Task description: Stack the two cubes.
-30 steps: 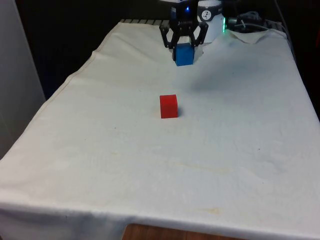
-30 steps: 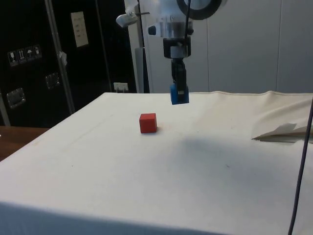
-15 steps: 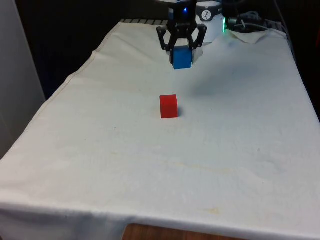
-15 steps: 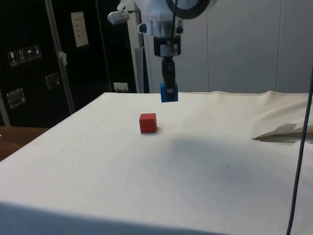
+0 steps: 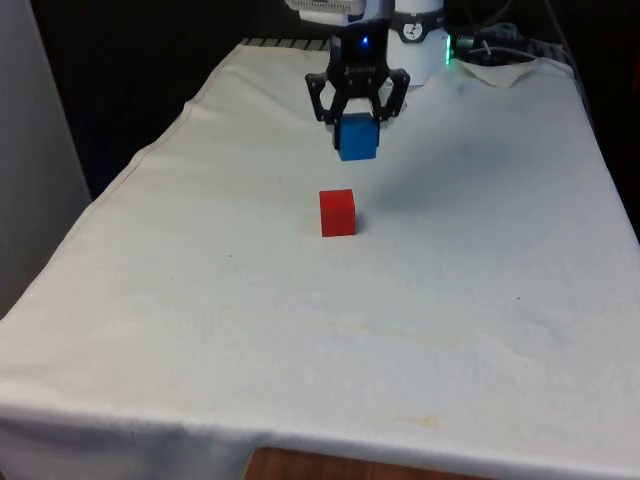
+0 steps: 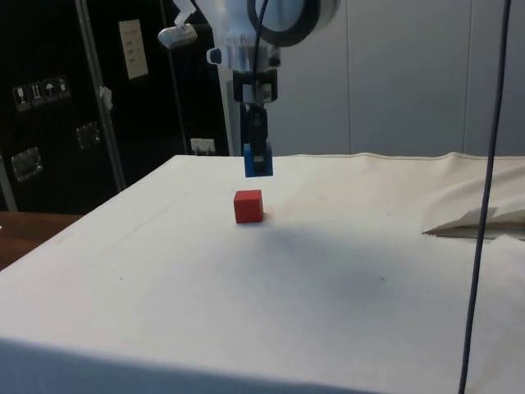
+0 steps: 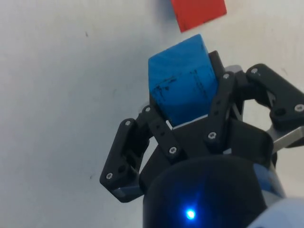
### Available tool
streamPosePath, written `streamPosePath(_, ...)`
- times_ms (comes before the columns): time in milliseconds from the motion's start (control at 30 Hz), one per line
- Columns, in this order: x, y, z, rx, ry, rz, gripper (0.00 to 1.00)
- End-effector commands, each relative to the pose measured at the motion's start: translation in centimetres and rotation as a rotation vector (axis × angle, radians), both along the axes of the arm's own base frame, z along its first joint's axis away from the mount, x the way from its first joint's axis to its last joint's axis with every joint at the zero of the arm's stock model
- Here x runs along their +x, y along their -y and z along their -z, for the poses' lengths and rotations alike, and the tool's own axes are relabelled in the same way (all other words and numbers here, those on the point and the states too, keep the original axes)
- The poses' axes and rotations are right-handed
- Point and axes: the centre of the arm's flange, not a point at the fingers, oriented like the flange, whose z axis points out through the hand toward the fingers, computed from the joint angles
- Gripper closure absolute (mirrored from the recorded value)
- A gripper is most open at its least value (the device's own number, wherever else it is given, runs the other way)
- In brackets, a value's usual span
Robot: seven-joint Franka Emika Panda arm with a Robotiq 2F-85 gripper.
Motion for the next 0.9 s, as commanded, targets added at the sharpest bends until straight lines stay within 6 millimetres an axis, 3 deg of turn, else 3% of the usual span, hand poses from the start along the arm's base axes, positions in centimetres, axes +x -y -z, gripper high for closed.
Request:
streamPosePath(0, 0.4, -0.1, 0.1, 0.007, 0.009, 0.004, 1.00)
streamPosePath(400, 3.0, 0.1, 1.2, 0.002, 0.025, 0.006, 1.00)
streamPosePath(867, 3.8, 1.7, 3.9, -0.002, 0.027, 0.018, 1.00)
